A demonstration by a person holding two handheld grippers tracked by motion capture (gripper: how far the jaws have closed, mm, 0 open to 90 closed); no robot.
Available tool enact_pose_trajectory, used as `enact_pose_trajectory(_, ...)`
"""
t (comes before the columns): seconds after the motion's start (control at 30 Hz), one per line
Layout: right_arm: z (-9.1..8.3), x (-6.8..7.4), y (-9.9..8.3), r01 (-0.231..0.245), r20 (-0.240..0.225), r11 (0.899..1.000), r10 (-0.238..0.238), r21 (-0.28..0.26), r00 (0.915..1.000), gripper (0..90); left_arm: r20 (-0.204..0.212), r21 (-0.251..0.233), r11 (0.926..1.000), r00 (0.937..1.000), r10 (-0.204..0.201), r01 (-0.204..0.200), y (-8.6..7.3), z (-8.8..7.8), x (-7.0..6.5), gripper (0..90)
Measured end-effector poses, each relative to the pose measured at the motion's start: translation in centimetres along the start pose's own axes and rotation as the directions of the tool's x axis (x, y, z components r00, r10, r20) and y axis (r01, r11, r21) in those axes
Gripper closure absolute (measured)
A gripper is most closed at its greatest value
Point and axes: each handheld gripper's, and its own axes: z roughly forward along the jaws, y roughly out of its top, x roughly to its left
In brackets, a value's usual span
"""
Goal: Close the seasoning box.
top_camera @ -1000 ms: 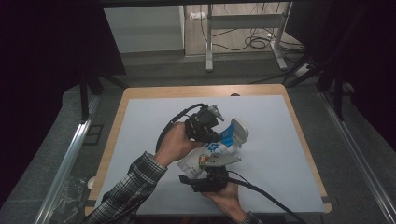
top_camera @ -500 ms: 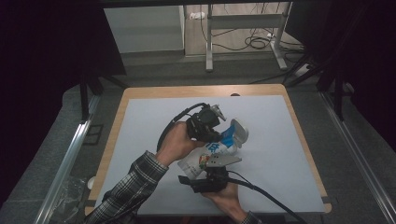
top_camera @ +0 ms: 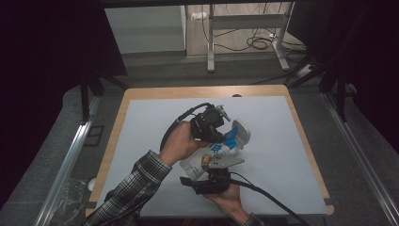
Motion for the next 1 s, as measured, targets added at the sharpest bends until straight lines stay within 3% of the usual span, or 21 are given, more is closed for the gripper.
enact_pose_trajectory(0.43,-0.2,-0.2,0.2,0.003,-0.005,1.000,-0.003,-0.015,1.0000,35.6,0.014,0.065,0.9979,0.9999,-0.002,0.001,1.2,0.3,0.3,90.0)
enact_pose_trajectory(1.0,-0.2,-0.3,0.3,-0.012,-0.024,1.000,0.012,-0.018,0.9997,35.7,0.003,0.091,0.9958,1.0000,-0.005,0.005,1.6,0.6,0.7,90.0)
